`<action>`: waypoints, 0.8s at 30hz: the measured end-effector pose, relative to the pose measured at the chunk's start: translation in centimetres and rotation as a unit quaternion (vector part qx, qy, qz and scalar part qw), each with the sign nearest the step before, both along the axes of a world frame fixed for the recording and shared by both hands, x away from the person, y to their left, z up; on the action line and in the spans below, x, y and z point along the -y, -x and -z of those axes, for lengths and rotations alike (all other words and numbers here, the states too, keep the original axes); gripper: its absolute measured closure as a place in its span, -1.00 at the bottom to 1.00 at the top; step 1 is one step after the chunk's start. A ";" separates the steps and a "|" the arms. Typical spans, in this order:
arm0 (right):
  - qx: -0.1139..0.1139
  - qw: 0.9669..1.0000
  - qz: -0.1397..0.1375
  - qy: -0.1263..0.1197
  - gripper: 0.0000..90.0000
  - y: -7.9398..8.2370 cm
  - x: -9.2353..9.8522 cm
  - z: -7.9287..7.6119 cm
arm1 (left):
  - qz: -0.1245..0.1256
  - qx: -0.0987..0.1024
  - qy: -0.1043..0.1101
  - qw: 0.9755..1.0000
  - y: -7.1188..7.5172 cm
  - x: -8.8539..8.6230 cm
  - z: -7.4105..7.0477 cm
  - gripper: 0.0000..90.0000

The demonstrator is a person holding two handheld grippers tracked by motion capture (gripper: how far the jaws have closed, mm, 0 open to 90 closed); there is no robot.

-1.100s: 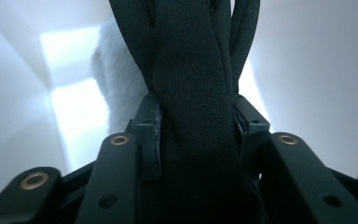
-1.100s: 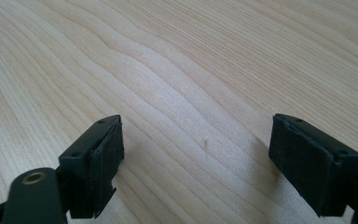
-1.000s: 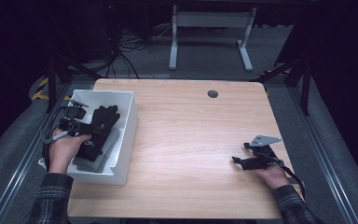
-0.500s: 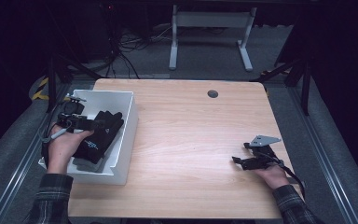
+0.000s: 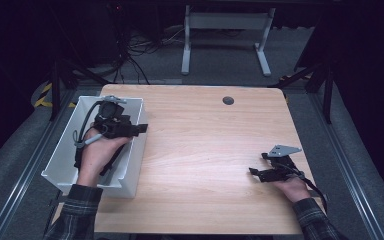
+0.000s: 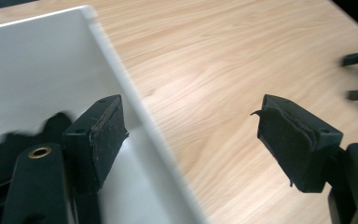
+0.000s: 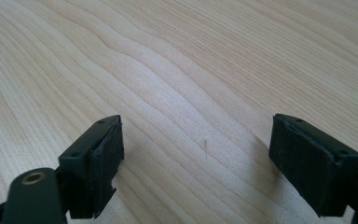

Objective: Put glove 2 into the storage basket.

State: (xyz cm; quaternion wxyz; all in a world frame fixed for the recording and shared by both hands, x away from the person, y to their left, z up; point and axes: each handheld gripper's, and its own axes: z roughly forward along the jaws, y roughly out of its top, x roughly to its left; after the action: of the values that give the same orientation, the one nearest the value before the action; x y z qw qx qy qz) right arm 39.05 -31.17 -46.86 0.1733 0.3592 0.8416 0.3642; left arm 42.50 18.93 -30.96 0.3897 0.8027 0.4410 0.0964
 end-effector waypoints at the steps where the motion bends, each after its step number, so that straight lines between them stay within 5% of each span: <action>1: 0.000 1.000 0.000 0.000 -0.59 0.0 0.0 0.0 | 0.007 0.001 0.003 1.000 0.2 0.7 0.0 -0.47; 13: -0.001 1.000 -0.002 0.001 -0.61 0.0 0.0 0.0 | 0.089 0.014 0.024 0.996 2.8 8.9 2.4 -0.47; 24: -0.001 1.000 -0.003 0.001 -0.62 0.0 0.0 0.0 | 0.138 0.013 -0.017 0.990 4.3 13.5 8.9 -0.48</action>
State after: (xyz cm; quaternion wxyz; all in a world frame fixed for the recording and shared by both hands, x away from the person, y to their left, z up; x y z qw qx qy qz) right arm 39.04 -31.14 -46.86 0.1715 0.3568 0.8434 0.3631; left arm 38.18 5.41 -39.87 0.3911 0.8611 0.3193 0.0592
